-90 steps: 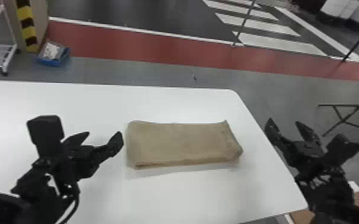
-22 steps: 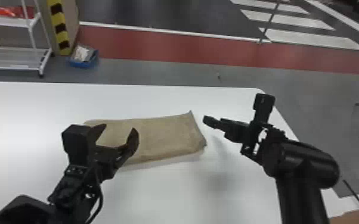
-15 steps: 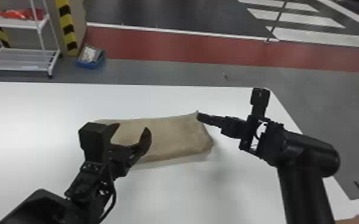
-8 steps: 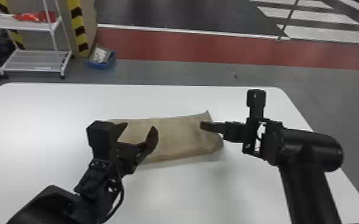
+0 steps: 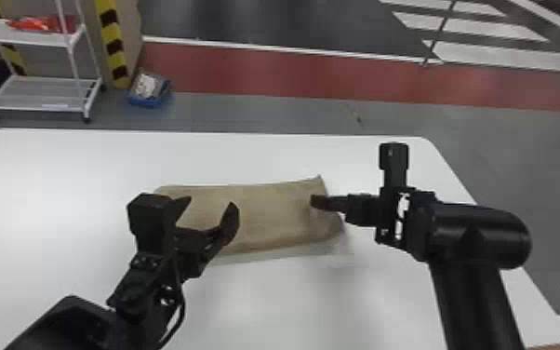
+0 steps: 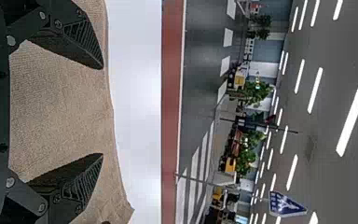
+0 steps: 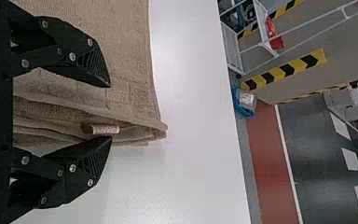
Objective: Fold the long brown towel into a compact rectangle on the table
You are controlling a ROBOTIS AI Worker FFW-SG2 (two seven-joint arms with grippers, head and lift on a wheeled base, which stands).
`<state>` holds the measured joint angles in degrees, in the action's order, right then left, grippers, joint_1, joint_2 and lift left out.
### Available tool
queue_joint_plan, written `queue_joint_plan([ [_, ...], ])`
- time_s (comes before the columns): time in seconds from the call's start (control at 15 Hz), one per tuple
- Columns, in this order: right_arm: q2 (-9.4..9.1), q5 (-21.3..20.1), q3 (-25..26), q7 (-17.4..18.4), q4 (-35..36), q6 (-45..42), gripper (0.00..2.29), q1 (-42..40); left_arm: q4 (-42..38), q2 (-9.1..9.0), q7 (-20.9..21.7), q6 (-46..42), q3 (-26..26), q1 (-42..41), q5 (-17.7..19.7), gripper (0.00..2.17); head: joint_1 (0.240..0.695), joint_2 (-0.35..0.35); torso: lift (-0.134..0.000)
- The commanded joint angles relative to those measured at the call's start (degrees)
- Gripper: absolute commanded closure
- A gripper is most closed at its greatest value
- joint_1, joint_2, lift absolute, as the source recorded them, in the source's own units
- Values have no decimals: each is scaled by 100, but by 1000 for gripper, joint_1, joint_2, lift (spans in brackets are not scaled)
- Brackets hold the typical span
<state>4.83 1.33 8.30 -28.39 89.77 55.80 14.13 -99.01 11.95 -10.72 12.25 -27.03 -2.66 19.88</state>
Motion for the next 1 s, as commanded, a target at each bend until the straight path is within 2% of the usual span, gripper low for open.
queue_joint_plan([
  [0.0,1,86,172,0,383,199,485,-113,-4,0,0,-16,-21,-6,-1,265,695,-187,-124],
  [0.2,36,227,479,0,770,480,485,-227,-4,-9,0,-16,-48,-6,-28,265,695,-201,-124],
  [0.33,168,218,532,36,761,480,488,-192,-13,-9,-9,-16,-56,2,-37,265,695,-220,-124],
  [0.47,220,86,444,44,550,480,488,-113,-30,-9,-9,1,-65,-6,-19,265,695,-235,-124],
  [0.6,220,7,277,44,366,480,488,-77,-110,27,70,-16,-48,-68,148,265,695,-243,-124],
  [0.93,124,201,154,53,322,146,488,-183,-118,44,70,-16,40,-103,139,265,695,-224,-124],
])
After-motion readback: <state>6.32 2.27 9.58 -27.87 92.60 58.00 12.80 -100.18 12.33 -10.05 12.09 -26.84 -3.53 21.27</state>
